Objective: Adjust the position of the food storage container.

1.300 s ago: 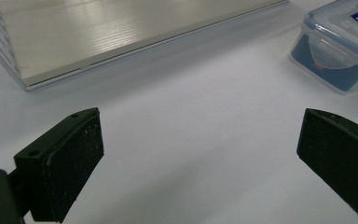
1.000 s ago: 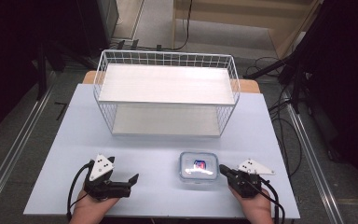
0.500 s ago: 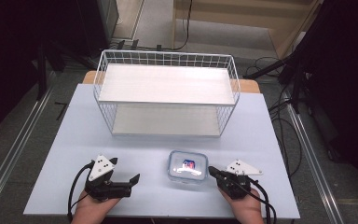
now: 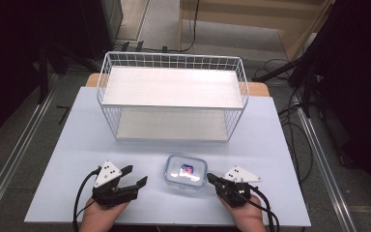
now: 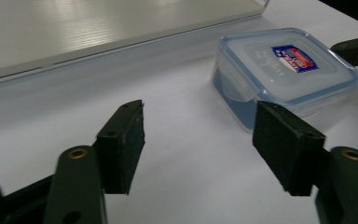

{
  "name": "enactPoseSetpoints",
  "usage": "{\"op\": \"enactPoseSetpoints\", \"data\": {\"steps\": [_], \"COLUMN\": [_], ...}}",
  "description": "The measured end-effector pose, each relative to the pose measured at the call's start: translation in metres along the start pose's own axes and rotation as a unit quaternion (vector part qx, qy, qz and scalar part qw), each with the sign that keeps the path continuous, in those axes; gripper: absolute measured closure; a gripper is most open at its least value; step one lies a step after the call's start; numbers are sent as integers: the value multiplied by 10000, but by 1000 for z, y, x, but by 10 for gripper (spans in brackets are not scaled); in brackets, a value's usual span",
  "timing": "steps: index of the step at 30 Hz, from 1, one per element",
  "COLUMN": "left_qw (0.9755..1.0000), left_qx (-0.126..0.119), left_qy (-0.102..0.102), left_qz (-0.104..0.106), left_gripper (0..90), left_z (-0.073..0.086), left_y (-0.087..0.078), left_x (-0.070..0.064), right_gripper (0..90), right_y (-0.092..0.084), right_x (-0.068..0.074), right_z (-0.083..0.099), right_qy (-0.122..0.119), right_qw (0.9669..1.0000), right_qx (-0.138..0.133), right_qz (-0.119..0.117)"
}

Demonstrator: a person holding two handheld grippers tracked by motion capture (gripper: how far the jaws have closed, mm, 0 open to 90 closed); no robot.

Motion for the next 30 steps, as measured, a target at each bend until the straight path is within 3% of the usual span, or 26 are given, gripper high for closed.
{"op": "enactPoseSetpoints", "data": {"steps": [5, 11, 15, 19, 30], "left_qw": [9998, 9988, 9987, 9982, 9980], "left_qx": [138, 218, 323, 377, 450], "left_qy": [8, 172, 225, 345, 410], "left_qz": [-113, -406, -329, -313, -160], "left_gripper": [561, 898, 900, 900, 900], "left_z": [-2, -7, -8, -6, 4], "left_y": [15, 36, 53, 53, 48], "left_x": [-2, 4, 0, -7, -28], "right_gripper": [900, 900, 900, 900, 900], "right_y": [3, 3, -2, -3, -4], "right_x": [5, 5, -1, -8, -17], "right_z": [-3, -3, 1, 4, 2], "right_qy": [28, 15, 76, 136, 179], "right_qw": [10000, 10000, 10000, 9999, 9997], "right_qx": [-10, -48, -35, -23, -63], "right_qz": [-52, -20, 29, 87, 137]}}
Point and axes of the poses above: each handheld gripper's, and its own axes: y roughly forward along the jaws, z roughly out of its underside, x roughly to its left, the point moved 7 cm from there along y, roughly forward along the jaws, and after that the axes turned 12 degrees about z, right-handed, at the moved point
